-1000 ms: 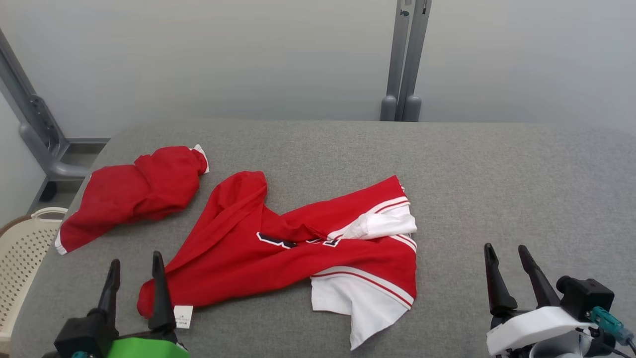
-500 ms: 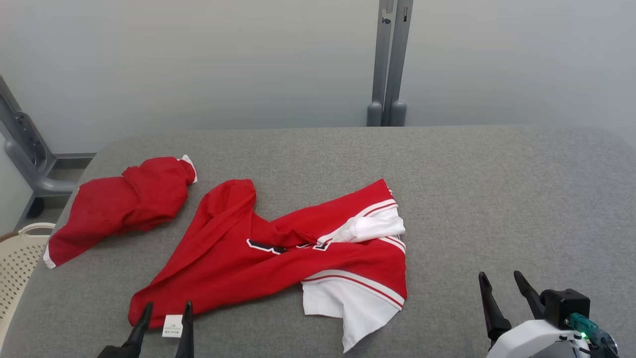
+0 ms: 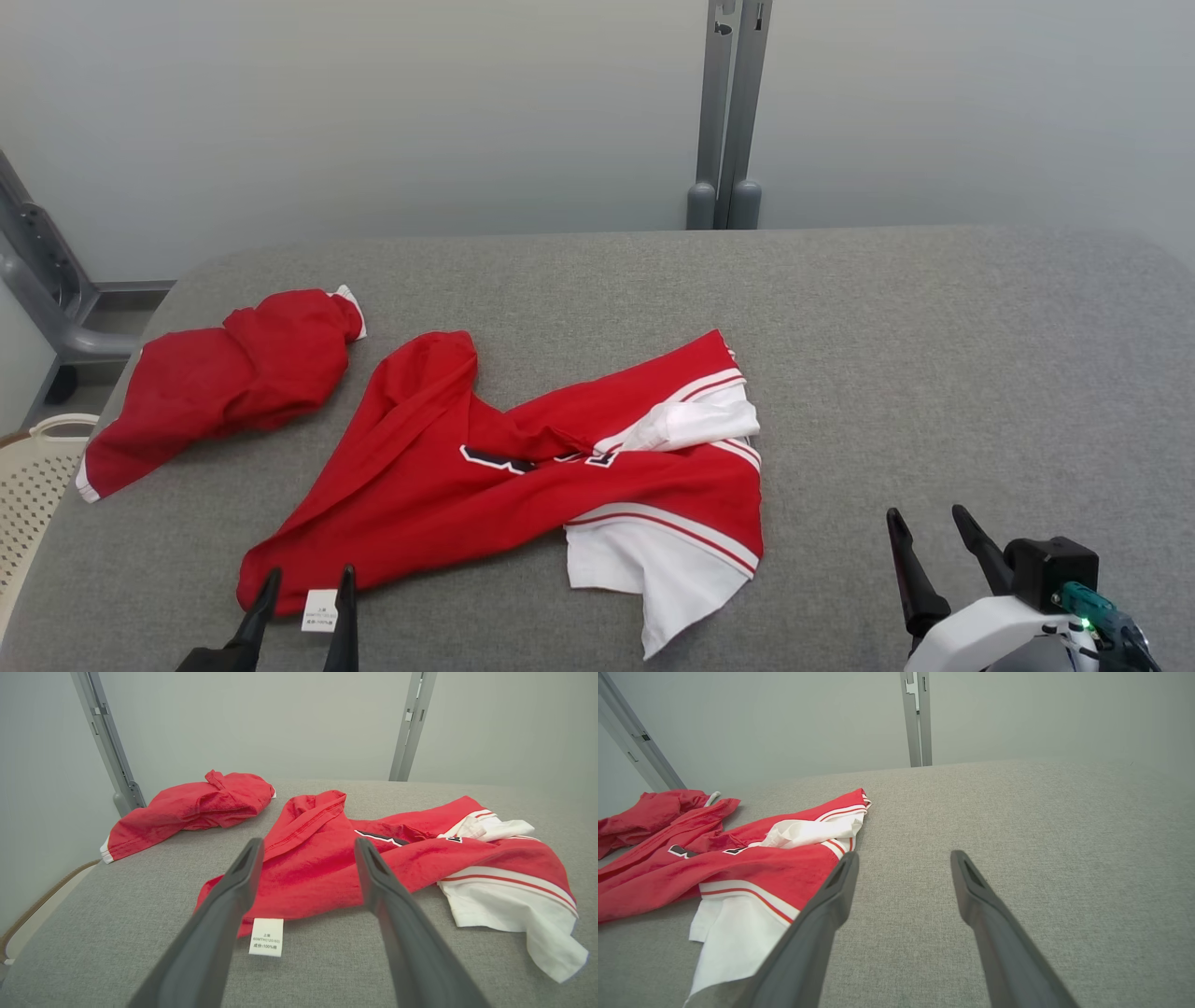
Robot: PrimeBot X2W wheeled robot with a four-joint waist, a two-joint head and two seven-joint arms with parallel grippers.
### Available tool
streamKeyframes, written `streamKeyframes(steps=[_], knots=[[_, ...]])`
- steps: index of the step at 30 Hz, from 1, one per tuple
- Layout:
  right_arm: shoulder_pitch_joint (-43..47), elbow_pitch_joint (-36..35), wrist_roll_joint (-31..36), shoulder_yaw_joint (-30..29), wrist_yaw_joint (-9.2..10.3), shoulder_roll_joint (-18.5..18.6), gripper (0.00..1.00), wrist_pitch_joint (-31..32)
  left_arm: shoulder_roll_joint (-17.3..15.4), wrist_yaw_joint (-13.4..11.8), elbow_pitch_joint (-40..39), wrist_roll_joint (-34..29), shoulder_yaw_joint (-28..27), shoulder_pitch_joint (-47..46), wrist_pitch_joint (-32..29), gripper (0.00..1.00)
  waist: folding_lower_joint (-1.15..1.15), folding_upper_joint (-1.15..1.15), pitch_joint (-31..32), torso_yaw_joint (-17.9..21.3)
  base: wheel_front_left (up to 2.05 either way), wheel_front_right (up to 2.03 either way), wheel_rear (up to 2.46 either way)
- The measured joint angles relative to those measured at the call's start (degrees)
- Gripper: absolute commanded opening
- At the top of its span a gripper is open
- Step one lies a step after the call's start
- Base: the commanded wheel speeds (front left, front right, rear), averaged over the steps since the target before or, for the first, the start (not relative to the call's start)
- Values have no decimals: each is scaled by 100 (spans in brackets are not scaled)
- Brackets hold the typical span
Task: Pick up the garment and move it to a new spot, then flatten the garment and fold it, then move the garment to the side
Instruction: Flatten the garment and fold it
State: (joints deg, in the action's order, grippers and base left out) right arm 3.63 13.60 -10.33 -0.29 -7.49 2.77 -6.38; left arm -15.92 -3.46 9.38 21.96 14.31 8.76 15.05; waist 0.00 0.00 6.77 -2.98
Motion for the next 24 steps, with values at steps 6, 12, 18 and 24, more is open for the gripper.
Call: streamKeyframes(steps=[6,12,18,24], knots=[[14,-79,76,113,-1,-1,100,163,64,75,221,60,-38,-5,-21,100,0,0,-20,-19,0,0,0],[76,-243,25,344,-1,1,100,1014,-105,126,561,121,-11,-259,-506,100,0,0,-51,-51,0,0,0],[205,-608,-256,996,-1,-3,100,1914,-308,74,939,49,43,-775,-1205,100,0,0,-122,-94,0,0,0],[257,-968,-320,1381,0,-2,100,2315,-334,99,1343,120,78,-1231,-1641,100,0,0,-228,-112,0,0,0]])
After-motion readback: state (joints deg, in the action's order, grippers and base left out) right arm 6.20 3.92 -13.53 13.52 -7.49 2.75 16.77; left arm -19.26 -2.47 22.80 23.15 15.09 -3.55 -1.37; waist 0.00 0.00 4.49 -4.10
